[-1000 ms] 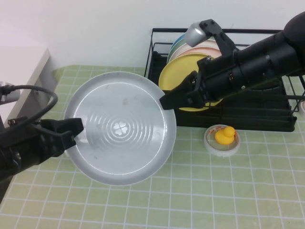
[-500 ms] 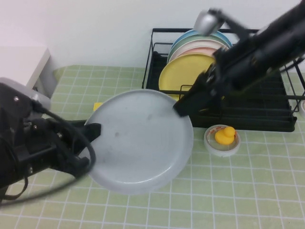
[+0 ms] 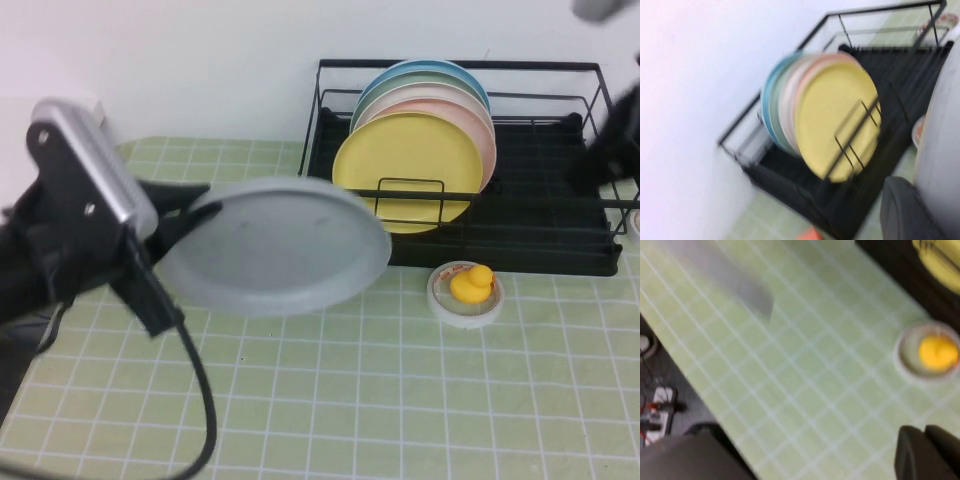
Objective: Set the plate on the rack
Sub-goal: Place the plate on the rack
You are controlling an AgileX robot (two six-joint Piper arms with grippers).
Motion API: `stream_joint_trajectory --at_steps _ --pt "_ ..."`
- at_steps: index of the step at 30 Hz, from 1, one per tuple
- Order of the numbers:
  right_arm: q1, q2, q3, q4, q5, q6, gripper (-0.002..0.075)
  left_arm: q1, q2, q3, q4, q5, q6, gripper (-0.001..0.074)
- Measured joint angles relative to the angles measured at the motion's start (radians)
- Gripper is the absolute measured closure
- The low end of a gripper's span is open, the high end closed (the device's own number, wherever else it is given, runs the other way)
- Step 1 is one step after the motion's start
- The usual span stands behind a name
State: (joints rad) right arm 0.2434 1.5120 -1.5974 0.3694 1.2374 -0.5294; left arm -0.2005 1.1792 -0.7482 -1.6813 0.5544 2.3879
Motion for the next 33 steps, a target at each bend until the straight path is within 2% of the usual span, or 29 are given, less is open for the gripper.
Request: stream_joint_trajectory --at_steps 6,12,17,25,33 --pt "0.0 -0.155 0.275 -0.046 -0.018 0.008 0.072 -0.005 0.142 -0.184 0.0 0.093 0.052 0.0675" --pt "-0.002 -0.31 0.577 -0.082 -0.16 0.029 0.0721 -0.031 0.332 -0.386 0.0 0.111 0.061 0.0675" --pt "-0.002 -0.383 0.748 -0.092 -0.242 0.038 0.0721 -0.031 0.509 -0.572 0.0 0.115 0.069 0.0675" --pt "-0.002 -0.407 0.845 -0.107 -0.296 0.068 0.0721 -0.031 0.783 -0.87 0.0 0.143 0.064 0.0675" --pt "-0.002 -0.407 0.845 -0.111 -0.34 0.08 0.0722 -0.031 0.964 -1.06 0.0 0.161 0.006 0.0675"
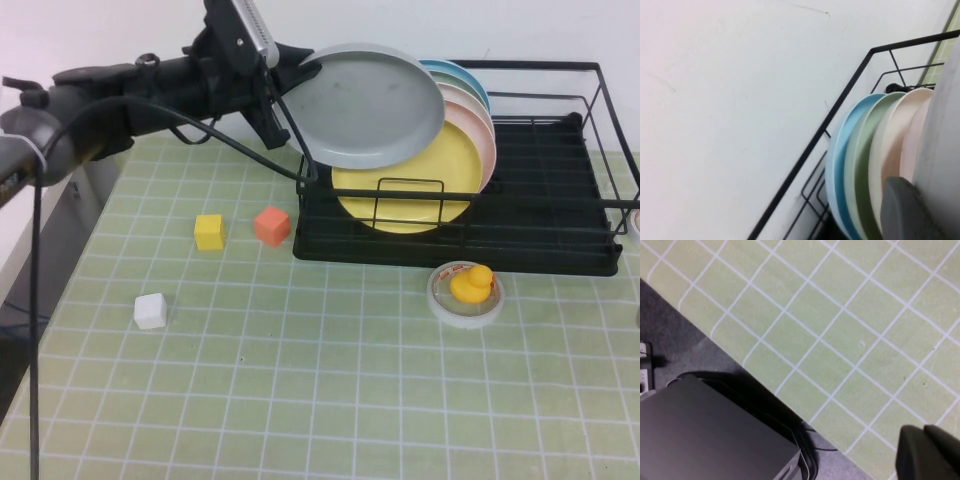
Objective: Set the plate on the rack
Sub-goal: Place the plate on the rack
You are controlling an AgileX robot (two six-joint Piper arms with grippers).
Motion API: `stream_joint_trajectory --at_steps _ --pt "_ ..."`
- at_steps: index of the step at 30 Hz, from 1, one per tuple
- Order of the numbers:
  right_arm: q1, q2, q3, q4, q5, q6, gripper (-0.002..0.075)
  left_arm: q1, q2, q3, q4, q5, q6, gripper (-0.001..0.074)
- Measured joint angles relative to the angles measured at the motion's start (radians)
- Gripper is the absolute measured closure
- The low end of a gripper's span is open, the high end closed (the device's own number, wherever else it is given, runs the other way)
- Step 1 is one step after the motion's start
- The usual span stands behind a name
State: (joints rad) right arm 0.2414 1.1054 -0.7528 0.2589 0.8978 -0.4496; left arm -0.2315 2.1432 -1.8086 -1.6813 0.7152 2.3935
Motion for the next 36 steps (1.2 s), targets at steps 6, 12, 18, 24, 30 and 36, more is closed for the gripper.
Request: stream_joint_trajectory --at_steps 6,12,18,24,30,36 --pt "0.0 0.0 0.0 -0.008 -0.01 0.004 0.0722 -0.002 0.054 -0.033 0.004 0.043 -0.016 0.0675" --pt "0.0 0.0 0.0 -0.011 -0.015 0.004 0.0724 -0.041 0.063 -0.034 0.005 0.011 -0.014 0.0675" --pt "0.0 0.0 0.0 -0.013 -0.015 0.004 0.0725 -0.104 0.064 -0.036 -0.006 -0.088 0.016 0.0677" --pt "0.0 0.0 0.0 -0.015 -0.015 0.004 0.0725 -0.119 0.092 -0.037 -0.012 -0.135 0.018 0.0632" --pt "0.0 0.0 0.0 -0.015 -0.015 0.002 0.0725 -0.118 0.099 -0.037 -0.01 -0.142 0.015 0.0363" --pt "0.0 0.0 0.0 -0.015 -0.018 0.002 0.0725 -0.118 0.086 -0.037 -0.012 -0.137 -0.002 0.0309"
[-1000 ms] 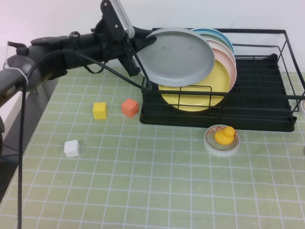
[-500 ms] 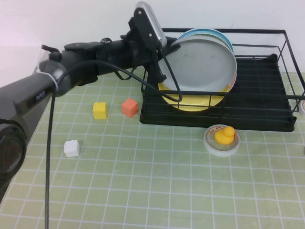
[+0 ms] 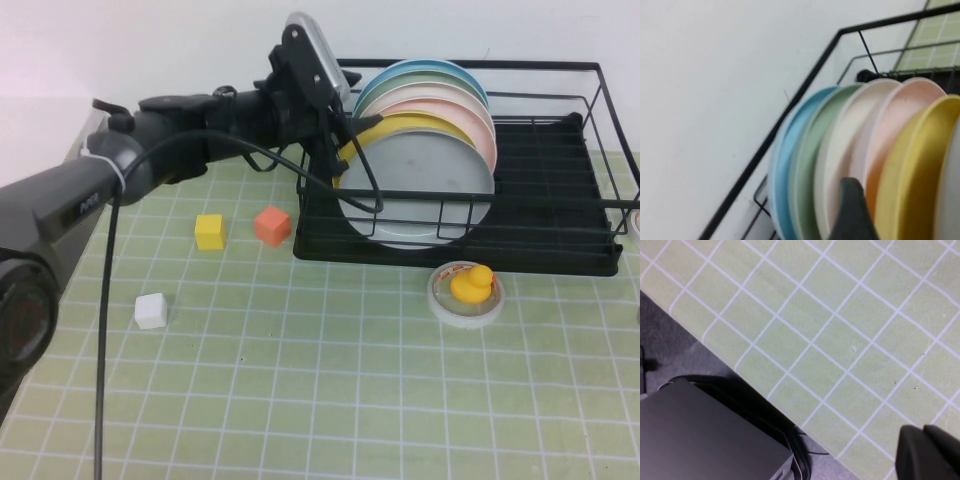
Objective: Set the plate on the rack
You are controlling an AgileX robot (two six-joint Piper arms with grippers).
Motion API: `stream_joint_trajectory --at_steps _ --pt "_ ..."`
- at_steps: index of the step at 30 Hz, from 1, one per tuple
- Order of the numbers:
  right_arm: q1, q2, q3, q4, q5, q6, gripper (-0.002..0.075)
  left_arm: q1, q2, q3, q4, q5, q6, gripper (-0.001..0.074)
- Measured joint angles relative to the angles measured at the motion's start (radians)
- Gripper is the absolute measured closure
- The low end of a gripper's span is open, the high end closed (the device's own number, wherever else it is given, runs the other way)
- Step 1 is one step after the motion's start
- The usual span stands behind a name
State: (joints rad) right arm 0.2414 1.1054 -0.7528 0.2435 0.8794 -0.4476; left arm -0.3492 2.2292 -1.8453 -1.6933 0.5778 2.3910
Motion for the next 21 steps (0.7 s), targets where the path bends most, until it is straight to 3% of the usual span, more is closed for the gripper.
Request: stream_joint_trajectory --at_steps 6,13,21 --pt "0.0 0.0 0.0 -0.046 0.006 -0.002 0.0725 0.0 -0.088 0.0 0.002 -0.132 -0.058 0.0482" --pt "0.0 -0.024 0.0 -0.297 0.103 0.117 0.0725 0.0 -0.235 0.0 -0.02 -0.592 -0.245 0.0685" --pt "-0.002 -0.182 0.0 -0.505 0.094 0.325 0.0726 -0.021 -0.362 0.0 -0.067 -1.252 -0.358 0.0733"
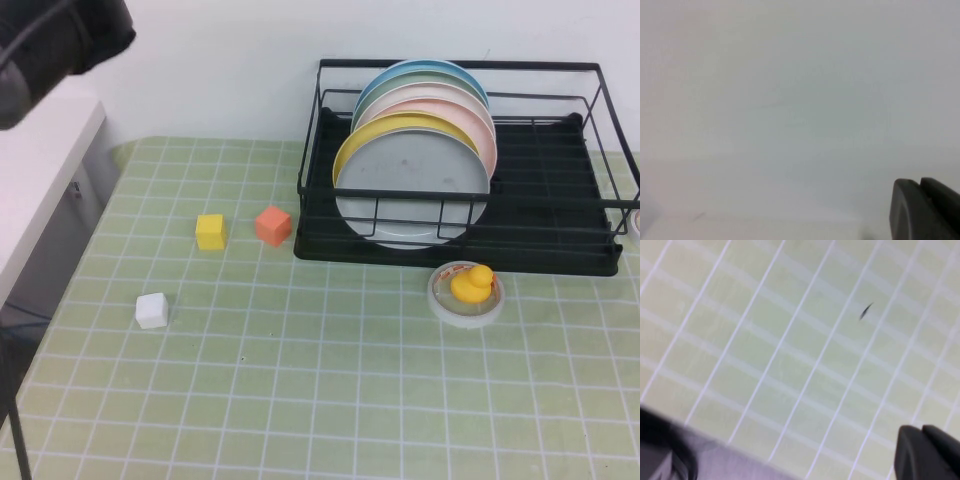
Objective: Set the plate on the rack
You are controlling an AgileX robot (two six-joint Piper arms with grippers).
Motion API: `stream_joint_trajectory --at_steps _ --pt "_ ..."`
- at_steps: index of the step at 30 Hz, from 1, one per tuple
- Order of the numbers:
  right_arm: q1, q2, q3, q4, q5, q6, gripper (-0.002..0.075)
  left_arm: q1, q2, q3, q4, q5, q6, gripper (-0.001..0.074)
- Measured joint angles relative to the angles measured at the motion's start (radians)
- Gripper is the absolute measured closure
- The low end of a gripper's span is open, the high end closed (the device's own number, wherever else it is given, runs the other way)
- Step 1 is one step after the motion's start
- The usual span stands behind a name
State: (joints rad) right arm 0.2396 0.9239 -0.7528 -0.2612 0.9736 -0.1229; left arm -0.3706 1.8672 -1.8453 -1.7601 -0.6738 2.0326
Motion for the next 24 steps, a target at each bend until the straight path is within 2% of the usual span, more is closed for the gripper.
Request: stream_joint_trajectory --at_steps 4,8,16,24 --pt "0.0 -0.117 0.0 -0.003 -0.051 0.009 0.0726 -0.015 -0.044 0.0 -0.022 -0.241 0.039 0.0735" --pt "0.0 -0.232 0.001 0.0 -0.12 0.015 0.0726 -0.019 -0.109 0.062 -0.027 -0.338 0.108 0.0735" --pt "0.0 -0.362 0.013 0.059 -0.153 0.015 0.0726 -0.035 -0.309 0.33 -0.027 -0.345 0.102 0.0735" --pt "0.0 -0.408 0.187 0.138 -0.284 0.016 0.0726 -0.04 -0.557 0.62 -0.027 -0.238 -0.173 0.0735"
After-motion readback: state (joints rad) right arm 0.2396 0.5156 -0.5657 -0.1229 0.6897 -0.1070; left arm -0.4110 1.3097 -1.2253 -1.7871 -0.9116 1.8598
